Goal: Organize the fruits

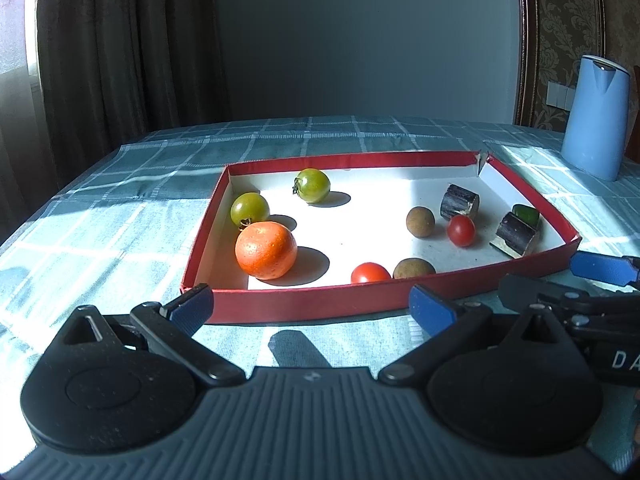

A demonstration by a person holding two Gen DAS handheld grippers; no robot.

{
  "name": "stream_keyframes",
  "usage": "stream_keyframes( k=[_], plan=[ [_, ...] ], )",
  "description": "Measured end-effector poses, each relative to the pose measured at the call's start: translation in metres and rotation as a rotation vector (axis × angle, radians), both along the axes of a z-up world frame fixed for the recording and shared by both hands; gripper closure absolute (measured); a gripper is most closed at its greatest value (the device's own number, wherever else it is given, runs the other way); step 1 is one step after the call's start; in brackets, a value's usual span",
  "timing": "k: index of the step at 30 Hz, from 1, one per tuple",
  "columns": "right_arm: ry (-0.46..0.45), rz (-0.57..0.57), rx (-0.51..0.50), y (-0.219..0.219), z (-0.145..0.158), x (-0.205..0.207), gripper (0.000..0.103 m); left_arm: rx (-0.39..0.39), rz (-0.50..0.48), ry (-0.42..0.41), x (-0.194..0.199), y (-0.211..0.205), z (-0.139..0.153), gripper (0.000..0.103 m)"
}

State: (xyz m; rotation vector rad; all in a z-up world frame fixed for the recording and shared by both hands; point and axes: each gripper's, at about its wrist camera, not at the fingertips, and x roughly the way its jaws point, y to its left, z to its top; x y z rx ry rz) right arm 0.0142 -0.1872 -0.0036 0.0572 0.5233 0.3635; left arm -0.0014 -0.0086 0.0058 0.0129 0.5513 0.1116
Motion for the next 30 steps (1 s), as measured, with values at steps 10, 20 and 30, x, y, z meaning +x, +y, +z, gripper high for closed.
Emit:
stream_keyframes(
  k=[10, 20, 30],
  plan=[
    [0.003, 0.000, 0.003, 0.0001, -0.0001, 0.0002, 0.015, 0.018, -0.006, -0.009, -0.0015, -0.0029, -0.0001, 0.000],
    [0.002, -0.003, 0.009, -0.0015, 0.0006, 0.0008, 0.015, 0.056, -0.012, -0.015, -0.0022, -0.0069, -0.0006, 0.000],
    [0.028, -0.013, 0.021, -0.0081, -0.0010, -0.0019, 0.015, 0.052, -0.012, -0.020, -0.0046, -0.0049, 0.0002, 0.000]
  ],
)
